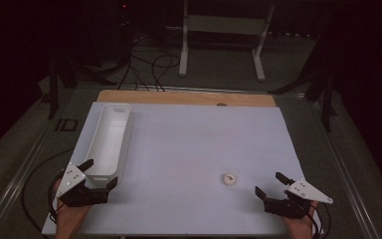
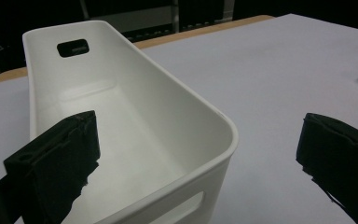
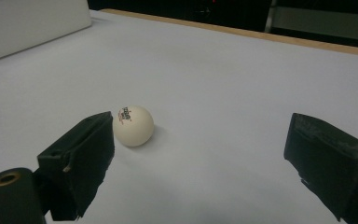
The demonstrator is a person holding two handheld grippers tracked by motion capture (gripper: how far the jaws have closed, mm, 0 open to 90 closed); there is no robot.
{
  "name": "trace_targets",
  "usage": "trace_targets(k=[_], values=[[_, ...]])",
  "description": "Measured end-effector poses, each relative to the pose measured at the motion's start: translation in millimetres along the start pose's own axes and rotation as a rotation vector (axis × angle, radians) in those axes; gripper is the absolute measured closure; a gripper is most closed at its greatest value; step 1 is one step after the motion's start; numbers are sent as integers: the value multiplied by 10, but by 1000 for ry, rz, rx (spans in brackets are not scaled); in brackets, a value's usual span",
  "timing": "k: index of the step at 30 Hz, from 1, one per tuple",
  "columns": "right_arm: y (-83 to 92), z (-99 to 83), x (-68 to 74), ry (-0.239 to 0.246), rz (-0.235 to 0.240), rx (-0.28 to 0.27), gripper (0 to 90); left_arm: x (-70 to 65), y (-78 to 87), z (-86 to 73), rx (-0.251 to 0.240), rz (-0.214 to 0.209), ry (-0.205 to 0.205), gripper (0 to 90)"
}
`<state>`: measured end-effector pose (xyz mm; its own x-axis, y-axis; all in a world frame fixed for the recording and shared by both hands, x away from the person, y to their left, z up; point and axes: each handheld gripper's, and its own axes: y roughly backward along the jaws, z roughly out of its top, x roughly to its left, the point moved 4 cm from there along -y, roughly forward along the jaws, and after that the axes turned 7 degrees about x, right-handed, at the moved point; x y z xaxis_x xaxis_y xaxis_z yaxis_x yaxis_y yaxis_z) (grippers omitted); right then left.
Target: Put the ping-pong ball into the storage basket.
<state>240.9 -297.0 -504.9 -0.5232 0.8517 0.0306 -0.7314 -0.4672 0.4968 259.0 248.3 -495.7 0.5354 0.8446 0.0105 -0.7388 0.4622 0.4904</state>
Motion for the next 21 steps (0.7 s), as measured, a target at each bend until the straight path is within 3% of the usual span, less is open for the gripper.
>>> trace_targets(k=[21], values=[[29,76,-10,-26,13,12,73,-37,-32,-7,11,7,-15,1]])
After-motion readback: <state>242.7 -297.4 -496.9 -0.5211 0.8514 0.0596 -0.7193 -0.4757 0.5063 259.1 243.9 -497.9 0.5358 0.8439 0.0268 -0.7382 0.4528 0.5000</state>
